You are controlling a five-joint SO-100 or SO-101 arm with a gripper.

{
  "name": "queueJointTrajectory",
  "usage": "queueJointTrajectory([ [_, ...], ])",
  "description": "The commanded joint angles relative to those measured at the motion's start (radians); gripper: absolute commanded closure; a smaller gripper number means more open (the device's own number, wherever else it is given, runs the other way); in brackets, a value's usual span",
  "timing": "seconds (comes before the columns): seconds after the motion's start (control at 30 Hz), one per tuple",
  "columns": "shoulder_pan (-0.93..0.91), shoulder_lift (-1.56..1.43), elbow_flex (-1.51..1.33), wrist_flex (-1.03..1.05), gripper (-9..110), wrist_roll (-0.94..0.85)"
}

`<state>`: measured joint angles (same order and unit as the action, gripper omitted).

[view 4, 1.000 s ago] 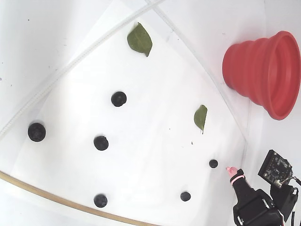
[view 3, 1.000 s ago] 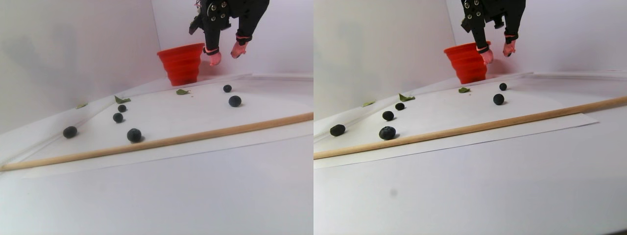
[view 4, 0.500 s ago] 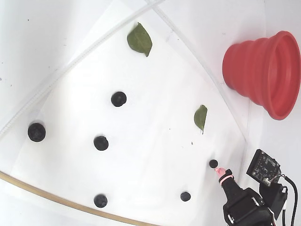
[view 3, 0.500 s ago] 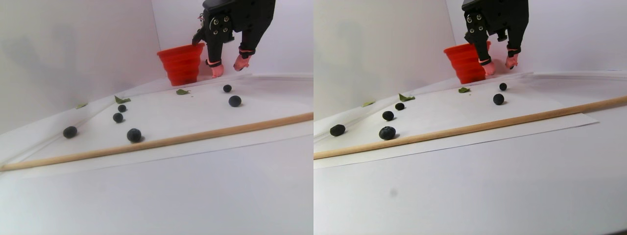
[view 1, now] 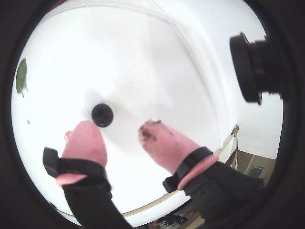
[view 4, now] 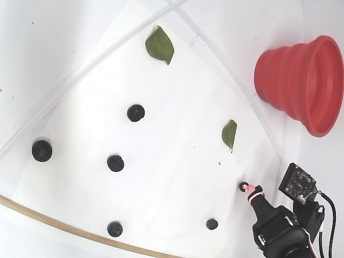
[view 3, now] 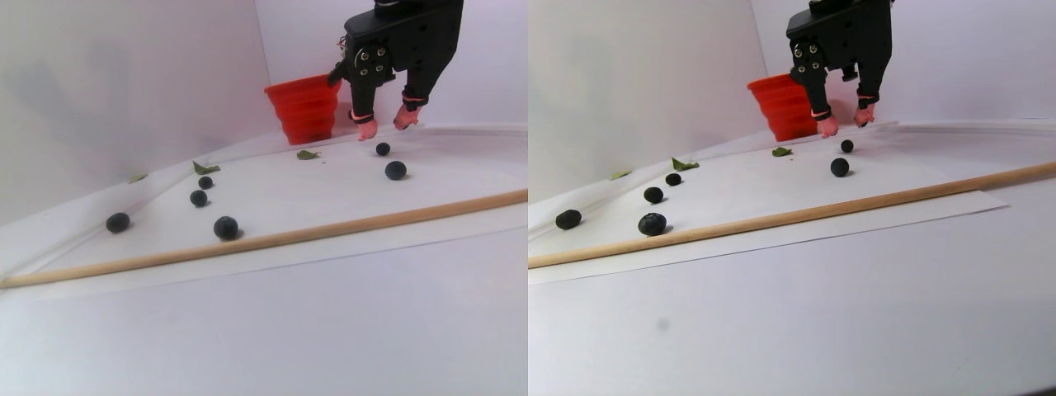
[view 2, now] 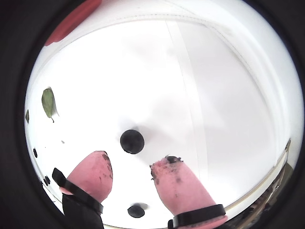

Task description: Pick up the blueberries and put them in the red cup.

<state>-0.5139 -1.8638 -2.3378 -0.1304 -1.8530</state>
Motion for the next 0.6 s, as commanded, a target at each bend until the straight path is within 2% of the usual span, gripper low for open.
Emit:
queueJointTrajectory([
  [0.0, 0.006, -0.005, 0.072, -0.025, 86, 0.014],
  [0.57, 0.021, 0.06, 0.1, -0.058, 85, 0.052],
])
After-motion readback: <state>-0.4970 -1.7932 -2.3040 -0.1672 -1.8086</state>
